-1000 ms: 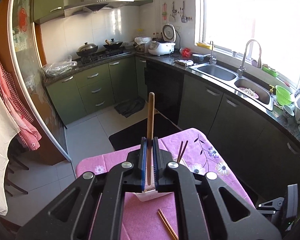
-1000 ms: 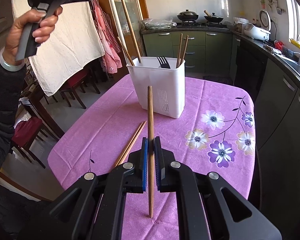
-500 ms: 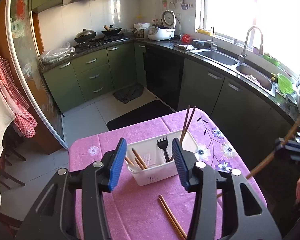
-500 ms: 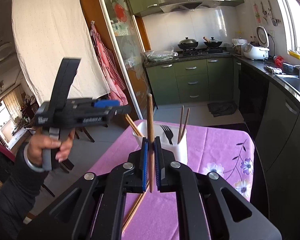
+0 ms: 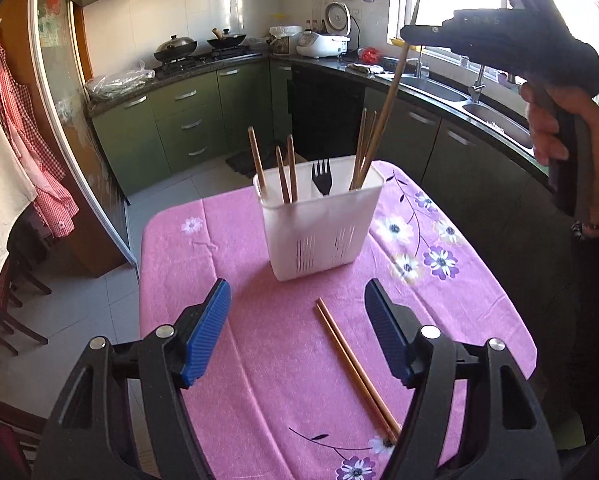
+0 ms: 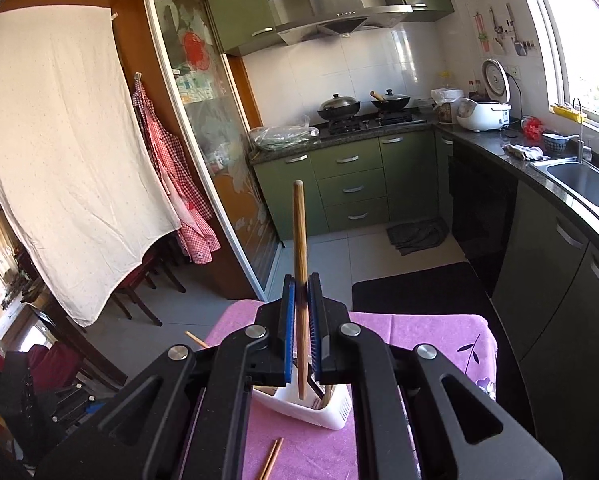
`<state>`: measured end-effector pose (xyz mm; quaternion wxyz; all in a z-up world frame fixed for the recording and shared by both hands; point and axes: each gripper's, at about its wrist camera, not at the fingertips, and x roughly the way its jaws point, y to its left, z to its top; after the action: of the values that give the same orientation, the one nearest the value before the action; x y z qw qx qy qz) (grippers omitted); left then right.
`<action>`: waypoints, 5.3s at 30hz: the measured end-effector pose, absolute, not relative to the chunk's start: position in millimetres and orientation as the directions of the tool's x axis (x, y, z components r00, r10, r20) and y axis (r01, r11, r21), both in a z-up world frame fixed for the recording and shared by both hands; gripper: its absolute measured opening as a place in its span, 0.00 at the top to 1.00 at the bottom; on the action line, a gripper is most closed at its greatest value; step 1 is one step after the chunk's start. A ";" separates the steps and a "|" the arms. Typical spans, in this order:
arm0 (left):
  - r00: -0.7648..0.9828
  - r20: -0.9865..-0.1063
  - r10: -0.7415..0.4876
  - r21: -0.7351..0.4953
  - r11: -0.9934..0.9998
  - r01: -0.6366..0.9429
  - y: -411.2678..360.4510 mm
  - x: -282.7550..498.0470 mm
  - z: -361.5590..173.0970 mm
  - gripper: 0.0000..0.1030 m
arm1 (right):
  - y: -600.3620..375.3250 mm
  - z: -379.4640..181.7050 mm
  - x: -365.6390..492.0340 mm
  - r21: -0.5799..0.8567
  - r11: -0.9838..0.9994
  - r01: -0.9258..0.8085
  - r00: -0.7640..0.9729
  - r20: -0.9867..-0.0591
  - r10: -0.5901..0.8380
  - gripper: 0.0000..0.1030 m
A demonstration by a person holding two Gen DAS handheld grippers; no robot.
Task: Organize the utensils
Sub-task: 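Open left gripper then right gripper to release chopsticks in the caddy, then grasp one of the last two chopsticks with left gripper while right gripper approaches, then lift the chopstick with left gripper while right gripper grasps the last chopstick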
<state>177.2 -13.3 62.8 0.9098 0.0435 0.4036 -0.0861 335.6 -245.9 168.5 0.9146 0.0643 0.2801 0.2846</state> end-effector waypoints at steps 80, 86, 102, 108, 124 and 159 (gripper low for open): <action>0.242 -0.969 -0.046 -0.047 0.999 0.003 -36.3 237.5 -129.2 0.94 | -325.1 -64.1 227.7 0.309 0.851 -0.425 0.499 -0.704 0.505 0.60; 0.318 -0.947 -0.048 -0.043 0.999 0.022 -28.8 220.4 -104.8 0.94 | -325.0 -63.6 228.0 0.301 0.858 -0.417 0.501 -0.711 0.493 0.58; 0.625 -0.780 -0.017 -0.012 1.000 0.011 -8.0 141.8 -18.0 0.94 | -238.6 -76.5 238.4 0.228 0.822 -0.522 0.377 -0.803 0.462 0.56; 0.708 -0.706 0.013 0.005 1.000 -0.014 0.5 117.1 -4.2 0.94 | -178.8 -90.1 243.7 0.203 0.780 -0.592 0.287 -0.851 0.440 0.56; 0.756 -0.654 0.015 -0.006 1.000 -0.025 17.9 102.5 -3.4 0.94 | -110.9 -118.3 253.0 0.105 0.790 -0.604 0.229 -0.927 0.298 0.51; 0.757 -0.653 0.012 0.015 1.000 -0.003 15.8 94.9 -1.4 0.94 | -246.8 22.3 152.5 0.109 0.803 -0.586 0.547 -0.678 0.491 0.93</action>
<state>94.9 15.8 -1.4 0.9374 0.0066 0.3482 0.0041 152.5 -246.8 22.3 0.8770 -0.0651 0.3637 0.3072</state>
